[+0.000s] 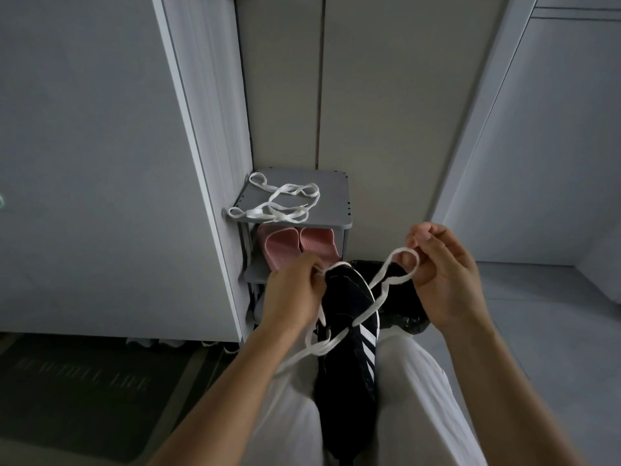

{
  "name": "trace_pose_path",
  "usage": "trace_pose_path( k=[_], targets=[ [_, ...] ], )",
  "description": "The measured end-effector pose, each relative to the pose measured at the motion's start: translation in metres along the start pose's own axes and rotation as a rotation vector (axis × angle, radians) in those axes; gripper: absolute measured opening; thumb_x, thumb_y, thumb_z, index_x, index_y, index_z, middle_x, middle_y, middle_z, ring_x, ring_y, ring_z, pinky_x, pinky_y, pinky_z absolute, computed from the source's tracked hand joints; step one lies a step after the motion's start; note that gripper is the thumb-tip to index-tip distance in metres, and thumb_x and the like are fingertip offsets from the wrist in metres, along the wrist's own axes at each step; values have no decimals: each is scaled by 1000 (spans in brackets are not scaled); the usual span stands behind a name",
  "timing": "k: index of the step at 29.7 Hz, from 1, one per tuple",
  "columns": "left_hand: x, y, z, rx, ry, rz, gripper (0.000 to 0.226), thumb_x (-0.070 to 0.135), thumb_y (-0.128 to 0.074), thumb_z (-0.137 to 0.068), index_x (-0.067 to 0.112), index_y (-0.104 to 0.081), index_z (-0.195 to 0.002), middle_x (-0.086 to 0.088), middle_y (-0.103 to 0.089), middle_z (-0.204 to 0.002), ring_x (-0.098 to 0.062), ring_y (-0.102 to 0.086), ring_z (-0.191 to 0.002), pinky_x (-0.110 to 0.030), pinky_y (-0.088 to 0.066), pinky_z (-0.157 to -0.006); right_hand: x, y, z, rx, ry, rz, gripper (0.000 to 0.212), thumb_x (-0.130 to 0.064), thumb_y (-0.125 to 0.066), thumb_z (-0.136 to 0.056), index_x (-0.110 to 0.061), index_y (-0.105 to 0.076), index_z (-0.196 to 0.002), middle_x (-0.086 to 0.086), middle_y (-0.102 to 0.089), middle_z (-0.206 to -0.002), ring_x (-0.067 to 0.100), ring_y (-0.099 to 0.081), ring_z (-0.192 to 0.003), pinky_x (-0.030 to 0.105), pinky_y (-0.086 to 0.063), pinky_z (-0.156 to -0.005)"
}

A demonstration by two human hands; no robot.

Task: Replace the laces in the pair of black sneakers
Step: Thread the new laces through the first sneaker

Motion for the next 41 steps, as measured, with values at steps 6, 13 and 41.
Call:
trace_pose_path(
  k=[6,13,41],
  targets=[
    [-33,33,3,160,533,1284,17,-2,-47,-88,9,-53,-77,-4,-61,-62,-14,-59,-54,-26,-48,-52,-20,-3,-13,-28,89,-111,10,-13,-73,-70,-17,-65,-75,1,-66,-79,12,-60,-66,27,-54,-71],
    [-56,89,0,401,181,1233,25,-8,-43,-87,14,-53,-83,2,-55,-54,-11,-48,-47,-21,-43,-50,-37,25,-2,126,214,23,31,6,-45,-90,-18,-59,-76,-2,-63,-77,9,-52,-59,17,-40,-52],
    [9,-38,73,51,-322,-374,21,24,-83,-57,22,-63,-62,7,-51,-72,-10,-35,-77,-22,-30,-70,81,5,77,-12,-63,1198,19,-15,-72,-76,-21,-54,-76,-6,-53,-76,6,-50,-65,11,-40,-62]
  ],
)
Point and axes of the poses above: each hand's wrist, its own z-axis away from the middle knuckle, its own y-axis out of the back of the hand, x = y × z, the point moved 4 cm from there along -z, towards the middle knuckle
